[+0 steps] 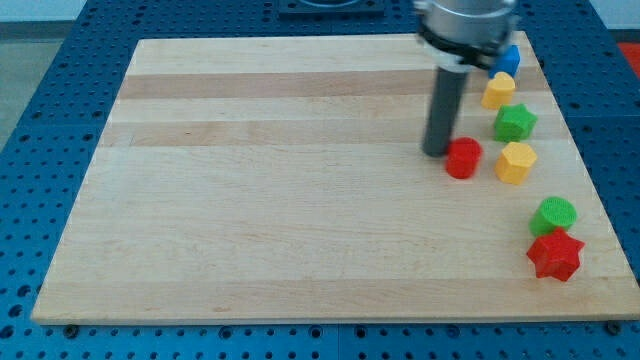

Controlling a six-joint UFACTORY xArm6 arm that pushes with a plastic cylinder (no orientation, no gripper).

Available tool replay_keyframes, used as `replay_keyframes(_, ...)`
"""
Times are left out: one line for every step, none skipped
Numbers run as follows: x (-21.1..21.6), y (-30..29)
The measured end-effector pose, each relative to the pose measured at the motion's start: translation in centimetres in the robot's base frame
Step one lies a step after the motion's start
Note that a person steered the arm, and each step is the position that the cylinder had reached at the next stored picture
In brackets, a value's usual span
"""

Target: Push the red circle in between the green circle and the hexagon

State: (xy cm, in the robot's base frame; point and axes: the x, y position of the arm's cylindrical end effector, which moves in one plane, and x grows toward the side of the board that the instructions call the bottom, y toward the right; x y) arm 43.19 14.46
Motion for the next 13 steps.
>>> replay_keyframes(3.5,4.7)
replay_keyframes(5.3,2.9)
replay_keyframes(8.2,2.4)
replay_keyframes(8.9,2.6)
replay_keyframes(8.5,4.5)
replay_keyframes(8.5,5.0)
replay_keyframes(8.5,5.1)
replay_keyframes(8.4,5.2)
replay_keyframes(7.9,5.3)
replay_keyframes(7.5,4.9)
replay_keyframes(5.5,3.3)
replay_keyframes(4.6,3.3)
replay_keyframes(3.7,4.1)
